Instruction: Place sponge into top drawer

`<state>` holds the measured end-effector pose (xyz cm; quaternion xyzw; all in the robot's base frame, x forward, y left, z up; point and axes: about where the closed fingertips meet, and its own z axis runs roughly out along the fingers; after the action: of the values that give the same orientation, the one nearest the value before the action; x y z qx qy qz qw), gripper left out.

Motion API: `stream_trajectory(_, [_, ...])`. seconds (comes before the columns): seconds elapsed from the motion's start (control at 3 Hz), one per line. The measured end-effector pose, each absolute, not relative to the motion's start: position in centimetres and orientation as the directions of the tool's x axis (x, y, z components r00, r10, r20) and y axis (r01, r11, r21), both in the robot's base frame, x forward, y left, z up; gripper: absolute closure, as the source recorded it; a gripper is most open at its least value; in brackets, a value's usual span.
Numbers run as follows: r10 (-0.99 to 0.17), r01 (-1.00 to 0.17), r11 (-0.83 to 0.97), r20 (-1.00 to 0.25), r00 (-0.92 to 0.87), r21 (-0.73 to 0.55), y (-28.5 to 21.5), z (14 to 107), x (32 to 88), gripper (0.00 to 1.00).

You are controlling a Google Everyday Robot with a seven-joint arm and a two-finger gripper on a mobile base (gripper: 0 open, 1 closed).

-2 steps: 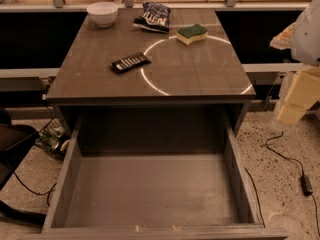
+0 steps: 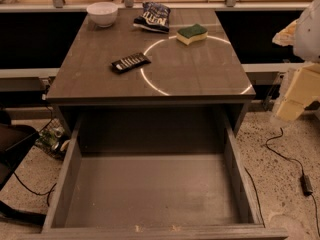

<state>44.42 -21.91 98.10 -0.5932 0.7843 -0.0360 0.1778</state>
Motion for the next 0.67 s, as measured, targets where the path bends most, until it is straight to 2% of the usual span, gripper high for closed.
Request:
stream_trajectory(0.33, [-0.899, -0.874, 0.382, -0.339, -0.277, -0.301, -22.5, 98.1, 47.8, 0.0])
stream_trajectory(0.67, [-0.803, -0.808, 0.502, -0.512, -0.304, -0.308, -22.3, 97.5, 53.0, 0.0])
